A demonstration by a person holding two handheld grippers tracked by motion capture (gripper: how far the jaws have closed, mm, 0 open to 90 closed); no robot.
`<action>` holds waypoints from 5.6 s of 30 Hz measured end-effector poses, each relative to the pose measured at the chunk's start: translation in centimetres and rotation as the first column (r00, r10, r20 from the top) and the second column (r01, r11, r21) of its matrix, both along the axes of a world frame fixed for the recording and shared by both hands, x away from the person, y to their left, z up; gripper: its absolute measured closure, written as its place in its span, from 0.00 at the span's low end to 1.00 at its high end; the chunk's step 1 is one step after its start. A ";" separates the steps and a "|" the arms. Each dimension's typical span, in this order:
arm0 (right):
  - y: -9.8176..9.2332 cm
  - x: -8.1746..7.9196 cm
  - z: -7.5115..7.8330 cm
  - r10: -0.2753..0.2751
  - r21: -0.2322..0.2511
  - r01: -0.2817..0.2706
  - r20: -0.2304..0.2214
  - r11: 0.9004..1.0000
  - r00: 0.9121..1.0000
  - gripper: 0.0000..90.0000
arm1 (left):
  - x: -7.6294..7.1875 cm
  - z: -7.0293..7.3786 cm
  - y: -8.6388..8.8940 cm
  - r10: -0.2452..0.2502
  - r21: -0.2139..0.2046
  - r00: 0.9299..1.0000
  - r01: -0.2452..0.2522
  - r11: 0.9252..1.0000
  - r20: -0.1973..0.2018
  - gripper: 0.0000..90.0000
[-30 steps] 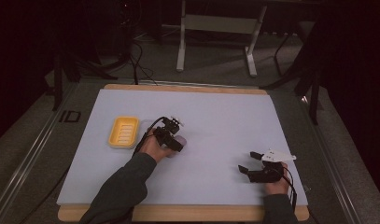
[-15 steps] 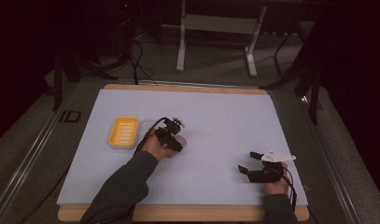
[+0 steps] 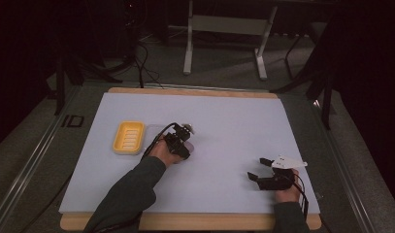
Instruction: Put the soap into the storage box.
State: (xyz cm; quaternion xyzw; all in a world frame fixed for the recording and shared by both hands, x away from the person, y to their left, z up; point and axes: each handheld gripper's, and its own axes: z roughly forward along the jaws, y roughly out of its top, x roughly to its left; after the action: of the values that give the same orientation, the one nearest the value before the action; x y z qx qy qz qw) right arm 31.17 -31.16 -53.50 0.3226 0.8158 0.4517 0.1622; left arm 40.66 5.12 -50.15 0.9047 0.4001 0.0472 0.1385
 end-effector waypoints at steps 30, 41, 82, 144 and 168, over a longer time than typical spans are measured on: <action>0.0 0.0 0.0 0.003 -0.001 -0.003 0.002 1.000 1.000 0.20 | -0.9 0.2 -0.6 -0.121 0.084 0.991 0.126 0.988 -0.054 0.55; 0.0 0.0 0.0 0.001 0.001 -0.001 0.001 1.000 1.000 0.20 | -1.2 0.7 -0.2 -0.120 0.074 0.991 0.125 0.989 -0.064 0.56; -0.1 -0.1 0.0 -0.001 0.010 0.001 0.008 1.000 1.000 0.20 | -0.6 4.0 3.4 -0.022 0.033 1.000 0.022 0.999 -0.011 0.56; -0.1 -0.1 0.0 -0.002 0.010 0.002 0.012 1.000 1.000 0.20 | 0.9 5.4 9.8 0.183 0.002 0.983 -0.183 0.983 0.015 0.56; -0.1 -0.2 0.0 -0.004 0.009 0.004 0.015 1.000 1.000 0.20 | 1.1 6.2 11.4 0.259 -0.009 0.965 -0.259 0.966 0.047 0.56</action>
State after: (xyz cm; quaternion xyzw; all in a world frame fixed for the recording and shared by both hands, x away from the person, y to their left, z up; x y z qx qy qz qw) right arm 30.99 -31.24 -53.46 0.3215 0.8119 0.4576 0.1675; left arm 41.76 16.50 -43.94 0.8431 0.5114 0.0860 0.1421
